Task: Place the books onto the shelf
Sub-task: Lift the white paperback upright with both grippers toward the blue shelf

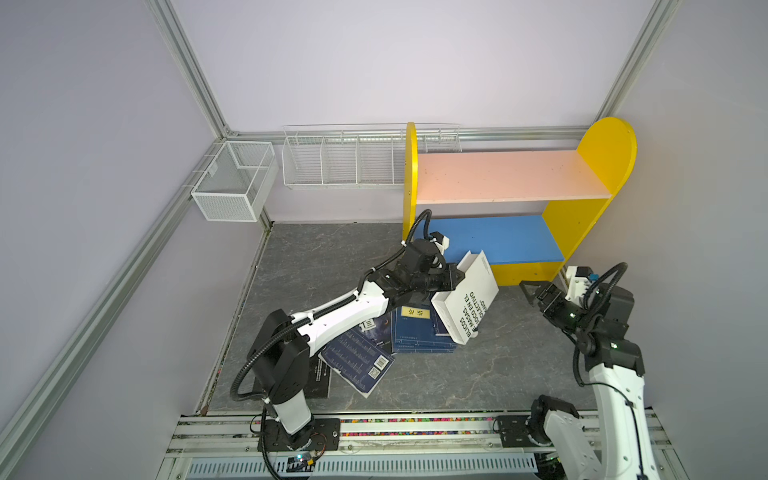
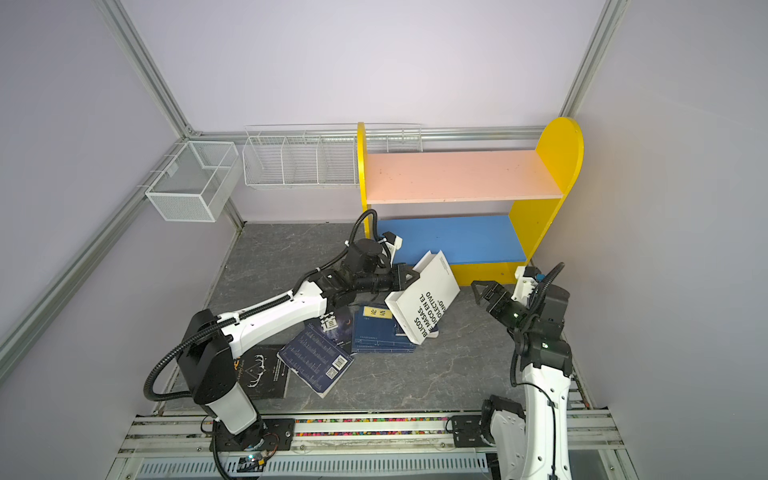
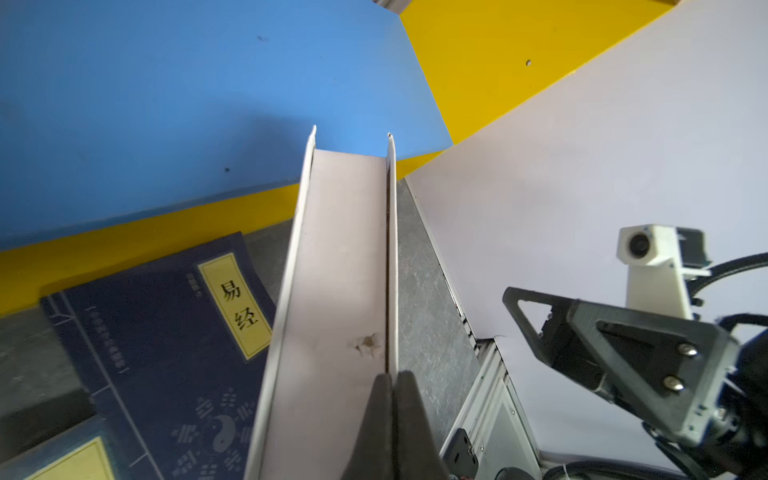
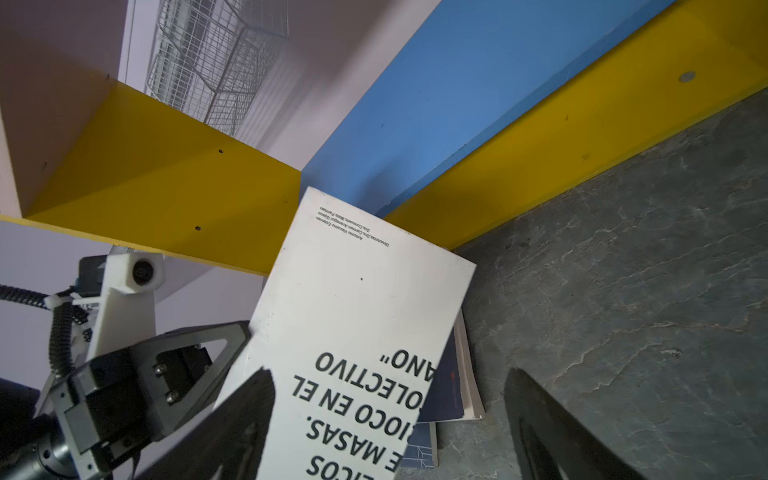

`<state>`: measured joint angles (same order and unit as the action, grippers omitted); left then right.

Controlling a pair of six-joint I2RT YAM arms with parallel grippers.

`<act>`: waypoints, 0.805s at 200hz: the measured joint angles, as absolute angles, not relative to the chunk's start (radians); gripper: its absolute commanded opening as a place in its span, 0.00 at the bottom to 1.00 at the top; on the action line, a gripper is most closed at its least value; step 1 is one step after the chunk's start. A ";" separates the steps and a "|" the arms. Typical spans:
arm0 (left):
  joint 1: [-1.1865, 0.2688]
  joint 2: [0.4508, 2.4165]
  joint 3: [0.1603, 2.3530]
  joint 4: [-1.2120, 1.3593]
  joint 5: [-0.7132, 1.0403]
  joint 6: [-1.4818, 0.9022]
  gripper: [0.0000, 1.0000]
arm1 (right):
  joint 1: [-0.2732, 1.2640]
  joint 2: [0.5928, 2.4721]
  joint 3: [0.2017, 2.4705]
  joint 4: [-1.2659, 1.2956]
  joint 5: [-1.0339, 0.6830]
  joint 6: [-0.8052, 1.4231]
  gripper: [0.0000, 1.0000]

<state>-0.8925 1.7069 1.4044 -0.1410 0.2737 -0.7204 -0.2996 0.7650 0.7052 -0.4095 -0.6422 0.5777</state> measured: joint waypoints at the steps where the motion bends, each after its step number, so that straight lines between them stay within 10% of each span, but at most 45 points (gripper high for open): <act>1: -0.892 1.706 1.404 -0.141 0.273 -0.720 0.00 | -0.300 0.765 0.697 -0.398 -0.649 0.582 0.89; 161: -0.774 1.675 1.443 -0.096 0.408 -0.844 0.00 | 0.024 1.090 0.374 0.717 -0.803 0.995 0.89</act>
<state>-0.7742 1.6752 1.4429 -0.0959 0.4084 -0.8444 0.0242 1.0904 0.3744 0.7166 -0.8032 0.9947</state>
